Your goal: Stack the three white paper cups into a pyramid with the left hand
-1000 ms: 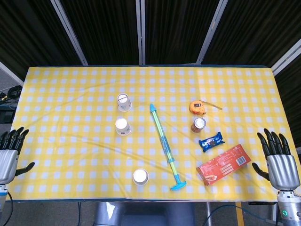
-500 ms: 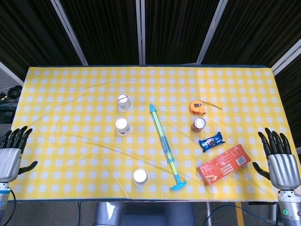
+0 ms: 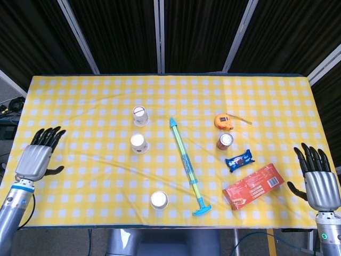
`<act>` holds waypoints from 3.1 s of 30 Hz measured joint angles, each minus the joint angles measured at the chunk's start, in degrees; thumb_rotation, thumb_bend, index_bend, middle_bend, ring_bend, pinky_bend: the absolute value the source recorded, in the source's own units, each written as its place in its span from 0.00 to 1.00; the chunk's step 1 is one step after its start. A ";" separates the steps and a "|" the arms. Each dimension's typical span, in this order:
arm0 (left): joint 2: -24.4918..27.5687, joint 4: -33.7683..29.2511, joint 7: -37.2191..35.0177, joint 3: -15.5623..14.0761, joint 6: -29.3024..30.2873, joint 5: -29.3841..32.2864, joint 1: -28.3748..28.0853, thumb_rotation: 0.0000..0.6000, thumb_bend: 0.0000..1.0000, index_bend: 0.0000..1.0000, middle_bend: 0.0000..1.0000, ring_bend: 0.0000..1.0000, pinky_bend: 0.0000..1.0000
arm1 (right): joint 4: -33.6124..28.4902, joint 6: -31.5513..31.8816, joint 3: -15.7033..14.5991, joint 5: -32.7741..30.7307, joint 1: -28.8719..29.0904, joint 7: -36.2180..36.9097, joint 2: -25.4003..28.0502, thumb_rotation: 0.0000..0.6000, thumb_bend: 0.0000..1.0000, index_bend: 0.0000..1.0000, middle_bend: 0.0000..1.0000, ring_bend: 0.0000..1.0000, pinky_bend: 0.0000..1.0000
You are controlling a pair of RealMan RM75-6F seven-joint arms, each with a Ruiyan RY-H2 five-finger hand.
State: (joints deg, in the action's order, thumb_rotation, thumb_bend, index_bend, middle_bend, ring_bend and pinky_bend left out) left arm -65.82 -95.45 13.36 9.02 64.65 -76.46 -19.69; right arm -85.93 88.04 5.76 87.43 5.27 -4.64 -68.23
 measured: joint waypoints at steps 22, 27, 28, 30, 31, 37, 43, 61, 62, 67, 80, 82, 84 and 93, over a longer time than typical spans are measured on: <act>-13.50 12.42 13.23 6.51 -25.71 24.23 -29.70 1.00 0.25 0.20 0.00 0.00 0.00 | 3.63 -2.34 1.53 -3.19 0.90 7.95 0.72 1.00 0.08 0.06 0.00 0.00 0.00; -14.93 13.77 14.68 5.36 -27.67 26.73 -33.68 1.00 0.25 0.20 0.00 0.00 0.00 | 3.98 -2.16 1.86 -3.61 0.78 9.41 1.10 1.00 0.08 0.07 0.00 0.00 0.00; -15.29 14.08 14.95 5.10 -27.97 27.06 -34.29 1.00 0.25 0.20 0.00 0.00 0.00 | 4.02 -2.15 1.89 -3.66 0.77 9.67 1.23 1.00 0.08 0.07 0.00 0.00 0.00; -16.20 14.77 15.65 4.37 -28.27 28.10 -35.62 1.00 0.26 0.20 0.00 0.00 0.00 | 4.10 -2.09 1.91 -3.65 0.73 9.99 1.35 1.00 0.08 0.07 0.00 0.00 0.00; -16.61 15.02 15.96 4.01 -28.32 28.58 -36.18 1.00 0.26 0.21 0.00 0.00 0.00 | 4.10 -2.02 1.91 -3.62 0.70 10.10 1.38 1.00 0.08 0.07 0.00 0.00 0.00; -18.64 16.14 17.83 1.54 -27.45 31.60 -38.96 1.00 0.27 0.26 0.00 0.00 0.00 | 4.04 -1.85 1.92 -3.73 0.55 10.72 1.64 1.00 0.08 0.07 0.00 0.00 0.00; -19.02 16.09 18.37 -0.11 -25.99 33.19 -40.13 1.00 0.35 0.37 0.00 0.00 0.00 | 3.82 -1.13 2.05 -3.44 0.40 11.39 1.90 1.00 0.08 0.07 0.00 0.00 0.00; -14.02 7.11 13.99 -1.56 -19.09 27.90 -36.87 1.00 0.37 0.44 0.00 0.00 0.00 | 2.67 0.68 1.78 -2.30 -0.20 10.47 2.28 1.00 0.08 0.08 0.00 0.00 0.00; -13.25 5.75 13.62 -1.71 -18.51 27.07 -36.36 1.00 0.37 0.44 0.00 0.00 0.00 | 2.62 0.76 1.79 -2.30 -0.24 10.45 2.31 1.00 0.08 0.08 0.00 0.00 0.00; -8.79 -2.69 11.45 -3.95 -15.10 19.95 -32.58 1.00 0.37 0.44 0.00 0.00 0.00 | 2.01 1.52 1.86 -2.16 -0.54 10.39 2.57 1.00 0.08 0.08 0.00 0.00 0.00; -2.90 -13.70 7.13 -13.46 -8.95 -2.22 -24.04 1.00 0.37 0.44 0.00 0.00 0.00 | 0.05 3.65 1.50 -0.59 -1.36 9.08 3.12 1.00 0.08 0.08 0.00 0.00 0.00; -3.23 -13.92 7.25 -14.34 -9.12 -3.78 -23.55 1.00 0.36 0.44 0.00 0.00 0.00 | -0.02 3.89 1.60 -0.59 -1.45 9.34 3.27 1.00 0.08 0.08 0.00 0.00 0.00; -4.23 -13.92 7.34 -15.23 -9.93 -4.59 -23.21 1.00 0.37 0.44 0.00 0.00 0.00 | -0.08 4.13 1.69 -0.58 -1.56 9.83 3.48 1.00 0.08 0.08 0.00 0.00 0.00; -7.71 -13.28 9.41 -15.79 -10.94 -6.59 -21.98 1.00 0.36 0.44 0.00 0.00 0.00 | -0.40 4.74 1.90 -0.44 -1.85 10.86 3.97 1.00 0.08 0.08 0.00 0.00 0.00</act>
State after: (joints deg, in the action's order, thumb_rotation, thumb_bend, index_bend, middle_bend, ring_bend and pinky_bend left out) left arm -73.52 -108.73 22.77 -6.77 53.71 -83.05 -41.67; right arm -86.34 92.78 7.66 87.00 3.41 6.21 -64.26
